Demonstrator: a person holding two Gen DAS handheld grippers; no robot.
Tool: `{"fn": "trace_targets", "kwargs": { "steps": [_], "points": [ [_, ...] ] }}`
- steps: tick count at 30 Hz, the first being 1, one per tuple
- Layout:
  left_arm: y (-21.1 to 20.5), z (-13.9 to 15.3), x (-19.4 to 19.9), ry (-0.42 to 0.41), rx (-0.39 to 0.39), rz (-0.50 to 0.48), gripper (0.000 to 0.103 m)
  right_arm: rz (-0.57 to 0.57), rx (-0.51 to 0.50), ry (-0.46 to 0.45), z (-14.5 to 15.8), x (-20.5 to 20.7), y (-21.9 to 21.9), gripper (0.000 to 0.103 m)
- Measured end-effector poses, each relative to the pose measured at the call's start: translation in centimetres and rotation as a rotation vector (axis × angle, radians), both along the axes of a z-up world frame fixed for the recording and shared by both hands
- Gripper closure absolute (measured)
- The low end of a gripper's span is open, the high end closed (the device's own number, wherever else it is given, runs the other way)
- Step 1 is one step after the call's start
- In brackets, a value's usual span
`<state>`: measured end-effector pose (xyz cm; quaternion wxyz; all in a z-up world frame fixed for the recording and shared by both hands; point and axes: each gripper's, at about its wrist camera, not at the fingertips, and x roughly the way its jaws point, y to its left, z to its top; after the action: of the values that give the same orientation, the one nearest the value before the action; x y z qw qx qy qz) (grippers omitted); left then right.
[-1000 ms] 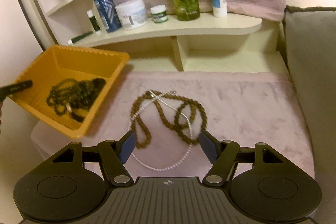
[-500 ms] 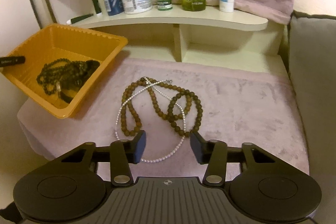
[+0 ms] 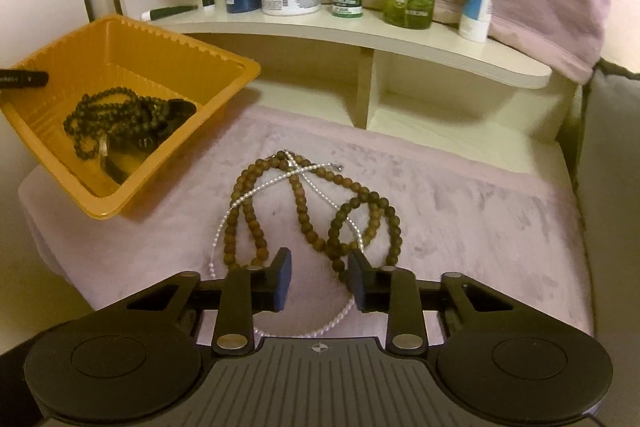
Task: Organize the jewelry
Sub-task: 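Grasp a brown bead necklace with the right gripper and lift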
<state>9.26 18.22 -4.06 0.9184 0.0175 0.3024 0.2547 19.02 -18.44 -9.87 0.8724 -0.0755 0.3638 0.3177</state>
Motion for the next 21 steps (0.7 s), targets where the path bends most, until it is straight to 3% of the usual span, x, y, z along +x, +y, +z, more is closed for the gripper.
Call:
{"fn": "trace_targets", "kwargs": {
  "steps": [6,8,10,16,21],
  "points": [
    [0.0,0.0,0.0,0.000,0.000,0.001,0.084,0.021,-0.051,-0.012,-1.0,0.9,0.6,0.080],
    [0.0,0.0,0.0,0.000,0.000,0.000,0.084,0.037,-0.058,-0.021,-1.3,1.0,0.6,0.084],
    [0.0,0.0,0.0,0.000,0.001,0.001,0.084,0.048,-0.061,-0.038,-1.4,0.9,0.6,0.096],
    [0.0,0.0,0.0,0.001,0.002,0.000,0.084,0.027,-0.038,-0.065,-0.3,0.8,-0.1,0.096],
    [0.0,0.0,0.0,0.001,-0.002,0.000,0.084,0.003,0.021,-0.114,2.7,0.9,-1.1,0.096]
  ]
}}
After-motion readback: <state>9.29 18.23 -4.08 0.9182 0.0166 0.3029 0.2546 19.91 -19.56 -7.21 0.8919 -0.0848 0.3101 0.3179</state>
